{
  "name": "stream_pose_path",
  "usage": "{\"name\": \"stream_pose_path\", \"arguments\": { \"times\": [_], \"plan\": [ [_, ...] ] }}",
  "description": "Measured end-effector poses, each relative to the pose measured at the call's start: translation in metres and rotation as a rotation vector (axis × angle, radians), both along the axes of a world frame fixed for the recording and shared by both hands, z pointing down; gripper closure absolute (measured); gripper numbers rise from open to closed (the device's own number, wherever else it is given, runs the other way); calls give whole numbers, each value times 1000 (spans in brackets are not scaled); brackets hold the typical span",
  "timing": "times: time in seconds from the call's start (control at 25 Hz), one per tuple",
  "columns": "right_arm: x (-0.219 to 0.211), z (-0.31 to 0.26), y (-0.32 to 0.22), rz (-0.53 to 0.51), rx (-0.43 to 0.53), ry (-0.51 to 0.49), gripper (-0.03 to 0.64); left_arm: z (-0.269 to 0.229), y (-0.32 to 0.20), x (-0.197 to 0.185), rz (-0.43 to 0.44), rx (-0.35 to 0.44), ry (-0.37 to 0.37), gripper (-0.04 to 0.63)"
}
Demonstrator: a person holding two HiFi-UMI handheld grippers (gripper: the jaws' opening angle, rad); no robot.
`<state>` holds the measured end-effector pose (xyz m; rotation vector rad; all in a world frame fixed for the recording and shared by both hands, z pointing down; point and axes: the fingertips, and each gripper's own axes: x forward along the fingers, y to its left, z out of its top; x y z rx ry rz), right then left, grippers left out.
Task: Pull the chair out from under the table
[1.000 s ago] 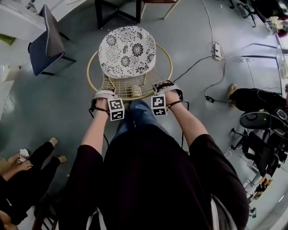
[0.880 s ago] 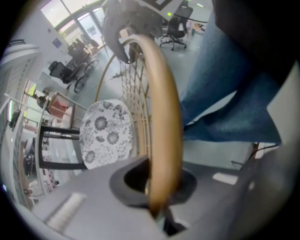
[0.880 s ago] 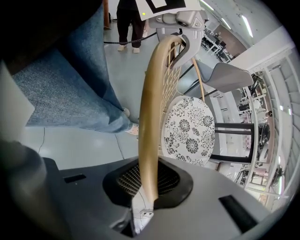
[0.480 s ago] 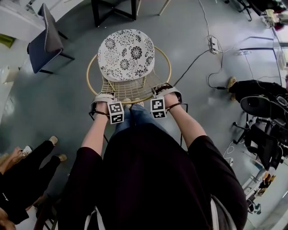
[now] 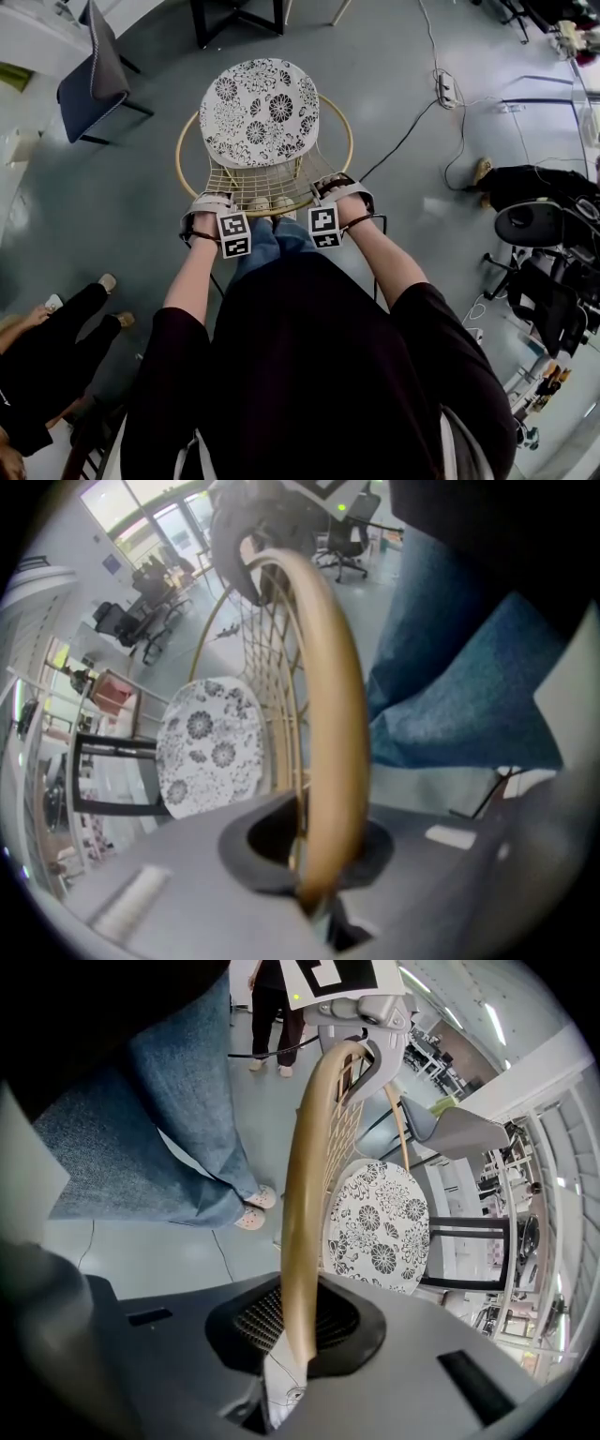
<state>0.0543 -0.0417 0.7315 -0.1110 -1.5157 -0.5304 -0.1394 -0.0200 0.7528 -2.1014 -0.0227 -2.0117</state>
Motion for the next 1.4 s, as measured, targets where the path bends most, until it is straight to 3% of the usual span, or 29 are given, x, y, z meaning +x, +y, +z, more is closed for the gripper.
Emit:
{"name": "stream_pose_path", "arguments": {
  "times": [0.44,0.56,0.64,0.84,1.0,1.12,1.2,1.4],
  "plan": [
    [3,1,3,-6,-18,-5,577,0,10,4,-32,-54,14,568],
    [1,1,3,63,-63,-37,577,-1,16,5,-40,-97,36,452],
    [0,-4,4,110,-90,-72,575,-6,17,8,-57,-104,81,405],
    [7,-24,8,131,-110,-143,552,-36,12,6,-160,-97,222,407],
    [8,-50,6,178,-112,-226,526,-70,8,-1,-252,-100,320,420],
    [9,-75,2,248,-120,-309,531,-101,8,0,-312,-104,423,493],
    [10,-93,-9,303,-102,-365,564,-122,-2,1,-369,-51,490,561],
    [-11,-150,-48,429,-8,-544,592,-183,-47,14,-470,140,638,588]
  ]
}}
